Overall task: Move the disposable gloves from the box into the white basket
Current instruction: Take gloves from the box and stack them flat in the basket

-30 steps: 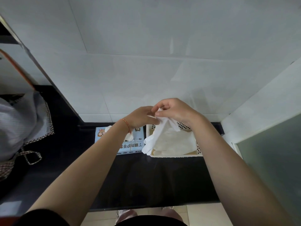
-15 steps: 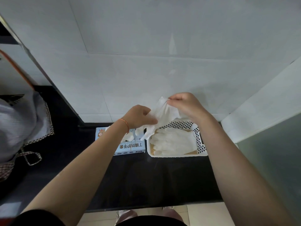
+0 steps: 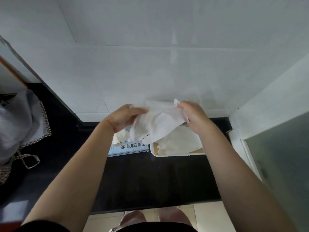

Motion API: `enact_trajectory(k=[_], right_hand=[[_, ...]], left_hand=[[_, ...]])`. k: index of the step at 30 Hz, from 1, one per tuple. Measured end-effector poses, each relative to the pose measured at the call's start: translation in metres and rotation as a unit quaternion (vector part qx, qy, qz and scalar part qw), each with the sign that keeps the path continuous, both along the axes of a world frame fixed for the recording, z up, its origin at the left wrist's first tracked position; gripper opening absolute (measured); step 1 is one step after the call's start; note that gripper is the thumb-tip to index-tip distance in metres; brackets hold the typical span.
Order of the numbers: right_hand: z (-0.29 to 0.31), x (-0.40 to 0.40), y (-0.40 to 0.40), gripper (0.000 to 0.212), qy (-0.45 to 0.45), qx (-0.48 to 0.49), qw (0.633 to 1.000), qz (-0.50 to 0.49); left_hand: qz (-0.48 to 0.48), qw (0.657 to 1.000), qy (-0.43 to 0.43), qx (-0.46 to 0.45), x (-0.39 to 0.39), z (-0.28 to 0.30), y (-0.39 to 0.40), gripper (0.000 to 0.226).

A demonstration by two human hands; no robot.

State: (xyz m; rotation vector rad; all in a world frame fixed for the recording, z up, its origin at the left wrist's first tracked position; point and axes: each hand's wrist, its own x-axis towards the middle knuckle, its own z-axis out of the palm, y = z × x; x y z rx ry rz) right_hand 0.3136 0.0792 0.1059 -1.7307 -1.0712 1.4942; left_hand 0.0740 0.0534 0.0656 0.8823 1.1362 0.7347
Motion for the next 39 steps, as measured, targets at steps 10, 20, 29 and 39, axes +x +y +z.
enact_trajectory(k=[10, 20, 29, 39], right_hand=[[-0.111, 0.073, -0.018, 0.021, -0.083, -0.135, 0.987, 0.029], [-0.165, 0.109, 0.001, 0.023, -0.312, 0.004, 0.942, 0.121], [-0.177, 0.104, -0.001, 0.019, -0.371, 0.067, 0.915, 0.144], [-0.174, 0.102, 0.004, 0.033, -0.381, 0.066, 0.891, 0.237]], left_hand=[[-0.229, 0.881, 0.412, -0.027, 0.092, -0.075, 0.039, 0.041], [-0.287, 0.787, 0.544, 0.039, 0.155, -0.116, 0.062, 0.038], [-0.227, 0.666, 0.704, 0.093, 0.16, -0.111, 0.046, 0.02], [-0.287, 0.698, 0.634, 0.168, 0.156, -0.118, 0.017, 0.054]])
